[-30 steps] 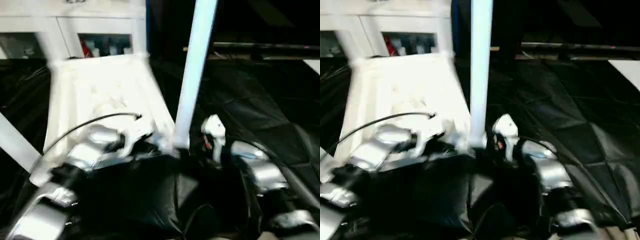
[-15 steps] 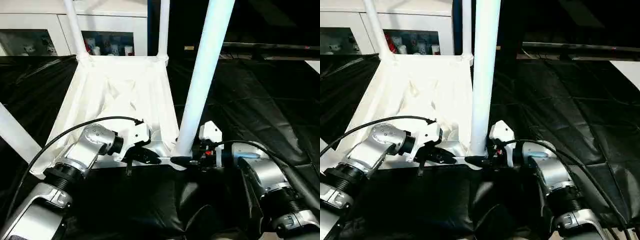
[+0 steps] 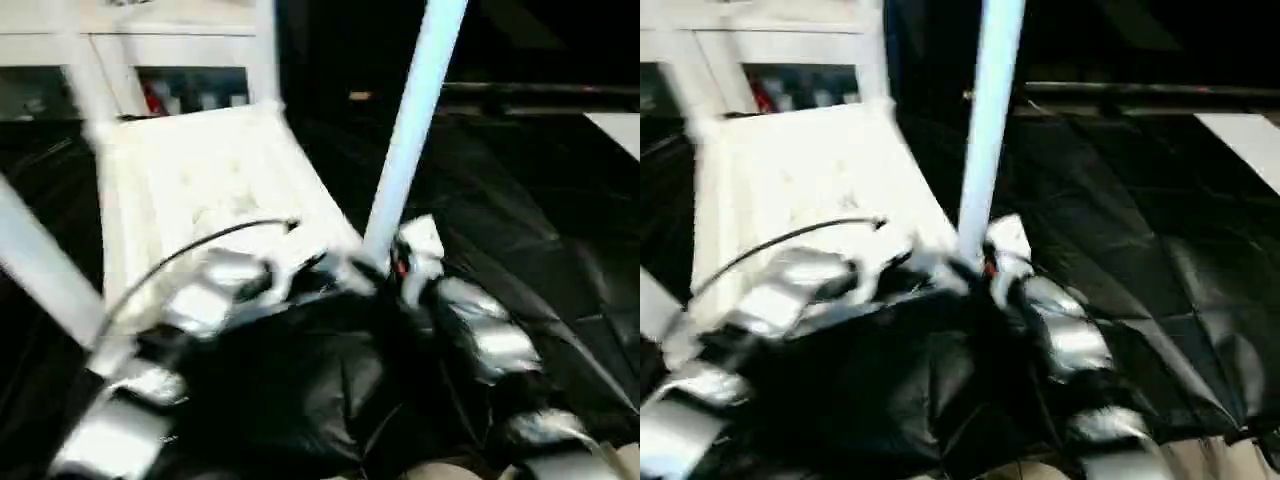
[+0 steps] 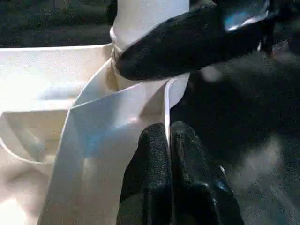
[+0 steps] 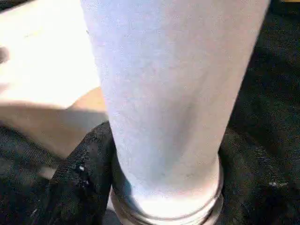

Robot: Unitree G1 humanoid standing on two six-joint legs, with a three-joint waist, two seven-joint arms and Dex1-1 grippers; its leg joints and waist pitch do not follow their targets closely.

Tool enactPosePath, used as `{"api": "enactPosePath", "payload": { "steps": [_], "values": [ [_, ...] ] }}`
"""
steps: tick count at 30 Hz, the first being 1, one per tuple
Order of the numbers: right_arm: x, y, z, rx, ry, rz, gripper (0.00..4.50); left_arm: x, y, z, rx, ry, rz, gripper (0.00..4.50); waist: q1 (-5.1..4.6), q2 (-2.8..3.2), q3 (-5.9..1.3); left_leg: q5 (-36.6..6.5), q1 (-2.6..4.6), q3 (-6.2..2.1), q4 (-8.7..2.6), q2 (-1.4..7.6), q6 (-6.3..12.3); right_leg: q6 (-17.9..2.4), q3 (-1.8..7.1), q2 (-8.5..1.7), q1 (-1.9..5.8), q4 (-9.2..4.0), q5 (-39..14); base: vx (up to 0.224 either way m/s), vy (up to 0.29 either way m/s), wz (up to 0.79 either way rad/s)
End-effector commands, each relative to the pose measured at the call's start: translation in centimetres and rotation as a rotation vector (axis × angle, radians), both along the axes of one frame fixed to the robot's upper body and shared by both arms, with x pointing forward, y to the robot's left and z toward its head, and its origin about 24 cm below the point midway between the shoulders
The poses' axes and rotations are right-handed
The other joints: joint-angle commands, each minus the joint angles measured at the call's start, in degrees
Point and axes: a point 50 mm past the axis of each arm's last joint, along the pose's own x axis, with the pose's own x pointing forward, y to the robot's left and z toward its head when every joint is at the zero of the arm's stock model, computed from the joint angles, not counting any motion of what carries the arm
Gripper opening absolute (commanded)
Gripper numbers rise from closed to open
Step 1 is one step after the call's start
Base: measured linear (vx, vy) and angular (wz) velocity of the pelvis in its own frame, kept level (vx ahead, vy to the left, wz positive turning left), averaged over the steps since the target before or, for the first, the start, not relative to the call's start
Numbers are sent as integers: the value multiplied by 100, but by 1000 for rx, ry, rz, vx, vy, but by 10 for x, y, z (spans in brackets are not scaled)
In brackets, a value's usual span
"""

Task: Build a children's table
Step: Rotate leg to tighten

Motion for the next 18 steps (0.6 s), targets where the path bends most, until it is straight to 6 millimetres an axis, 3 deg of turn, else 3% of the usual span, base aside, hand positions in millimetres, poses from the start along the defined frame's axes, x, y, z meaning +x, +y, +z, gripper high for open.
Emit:
{"api": "enactPosePath", "payload": {
  "steps": [1,4,7,10,14,18],
  "values": [
    [-7,10,-22,-34,97,-36,270,9,-7,6,-27,-47,125,0,19,16,-419,-967,121,-301,-416,483,-27,-1322,352,-558,209,-427,-1047,0,0,0],
    [-6,30,-21,-31,87,5,270,10,-20,6,-18,-64,128,0,8,-6,-420,-844,109,-280,-410,474,87,-1394,350,-538,209,-411,-718,0,0,0],
    [-7,41,-15,-49,30,69,270,9,-26,6,-16,-74,99,0,21,30,-406,-1035,111,-288,-416,482,107,-1362,348,-559,214,-449,-949,0,0,0],
    [-5,39,-10,-2,-1,96,339,8,-24,7,-17,-75,66,0,18,27,-406,-1142,118,-298,-429,493,74,-1346,346,-557,214,-451,-1055,0,0,0],
    [-6,34,-1,25,-35,211,377,4,-18,8,-27,-59,-13,0,10,21,-397,-1166,102,-297,-428,493,147,-1364,349,-559,226,-448,-1024,0,0,0],
    [-16,18,5,-31,-80,444,377,-2,-5,7,-18,-32,-122,0,21,16,-399,-1118,93,-304,-425,498,251,-1398,344,-558,239,-441,-922,0,0,0]
  ]
}}
